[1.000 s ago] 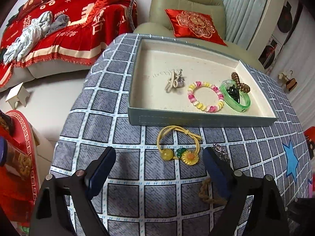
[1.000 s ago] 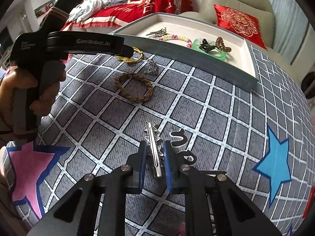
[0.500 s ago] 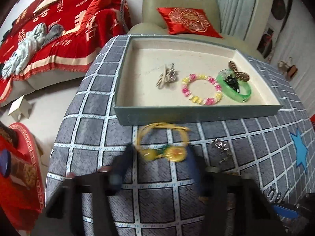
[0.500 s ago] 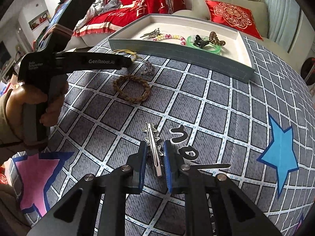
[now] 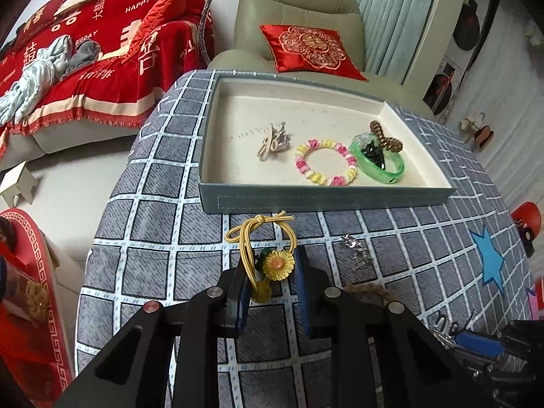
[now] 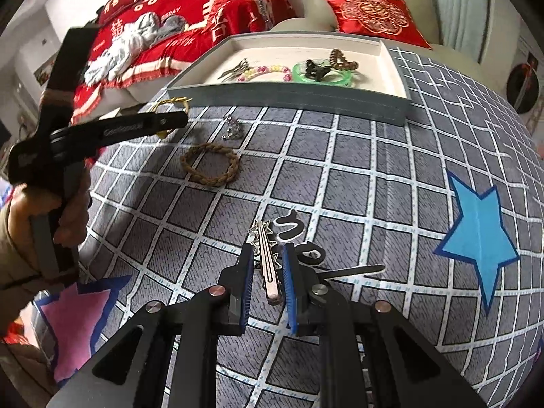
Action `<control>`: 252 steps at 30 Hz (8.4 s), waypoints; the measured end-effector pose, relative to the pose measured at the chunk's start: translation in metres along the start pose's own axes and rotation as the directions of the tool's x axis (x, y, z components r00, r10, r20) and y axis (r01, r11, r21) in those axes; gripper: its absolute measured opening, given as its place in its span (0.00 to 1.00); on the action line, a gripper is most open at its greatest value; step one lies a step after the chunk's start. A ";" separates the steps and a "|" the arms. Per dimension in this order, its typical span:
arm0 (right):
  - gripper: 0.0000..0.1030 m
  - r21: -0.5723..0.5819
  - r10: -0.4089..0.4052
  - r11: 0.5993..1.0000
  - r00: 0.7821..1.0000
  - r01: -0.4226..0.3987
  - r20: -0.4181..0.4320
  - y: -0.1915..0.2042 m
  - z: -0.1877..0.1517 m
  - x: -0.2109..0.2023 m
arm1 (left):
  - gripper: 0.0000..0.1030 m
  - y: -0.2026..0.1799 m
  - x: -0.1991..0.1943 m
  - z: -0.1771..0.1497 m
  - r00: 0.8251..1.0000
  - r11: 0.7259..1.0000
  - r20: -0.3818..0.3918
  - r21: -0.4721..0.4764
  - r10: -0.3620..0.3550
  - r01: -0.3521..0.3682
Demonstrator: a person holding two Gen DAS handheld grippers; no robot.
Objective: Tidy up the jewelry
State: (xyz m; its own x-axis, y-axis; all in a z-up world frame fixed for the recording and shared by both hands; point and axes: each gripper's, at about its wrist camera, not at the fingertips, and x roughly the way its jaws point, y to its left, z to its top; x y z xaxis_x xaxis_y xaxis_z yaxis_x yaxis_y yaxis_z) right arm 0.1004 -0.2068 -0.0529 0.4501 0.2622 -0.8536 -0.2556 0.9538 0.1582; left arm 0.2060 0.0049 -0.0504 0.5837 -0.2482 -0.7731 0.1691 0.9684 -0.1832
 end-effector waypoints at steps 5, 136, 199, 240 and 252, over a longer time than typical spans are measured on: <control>0.12 0.040 0.016 0.999 1.000 -0.017 0.026 -0.007 0.003 -0.008 | 0.39 -0.001 -0.016 0.003 0.999 1.000 0.029 0.013 -0.014 0.014; 0.77 0.258 0.006 0.965 0.992 -0.038 0.123 -0.050 0.118 0.019 | 1.00 -0.009 0.005 0.058 0.993 0.981 0.066 0.162 0.094 -0.103; 0.16 -0.021 -0.033 0.999 0.999 0.032 -0.042 0.032 0.109 0.079 | 0.99 -0.011 -0.022 -0.037 0.996 0.987 -0.081 0.157 0.034 -0.021; 0.15 0.220 0.009 0.975 0.998 -0.023 0.068 -0.049 0.064 -0.003 | 0.84 -0.069 -0.001 -0.018 0.968 0.815 -0.172 0.524 -0.181 0.246; 0.15 0.248 0.018 0.968 0.997 -0.038 0.080 -0.048 0.053 -0.010 | 0.27 -0.049 -0.021 -0.020 0.969 0.907 -0.118 0.340 -0.219 0.247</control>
State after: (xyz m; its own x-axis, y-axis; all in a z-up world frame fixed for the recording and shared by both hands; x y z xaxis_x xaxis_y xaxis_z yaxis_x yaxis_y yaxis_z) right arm 0.1539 -0.2475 -0.0258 0.5128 0.2904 -0.8079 -0.0523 0.9499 0.3082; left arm 0.1696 -0.0368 -0.0373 0.4346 -0.4498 -0.7803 0.5675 0.8095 -0.1505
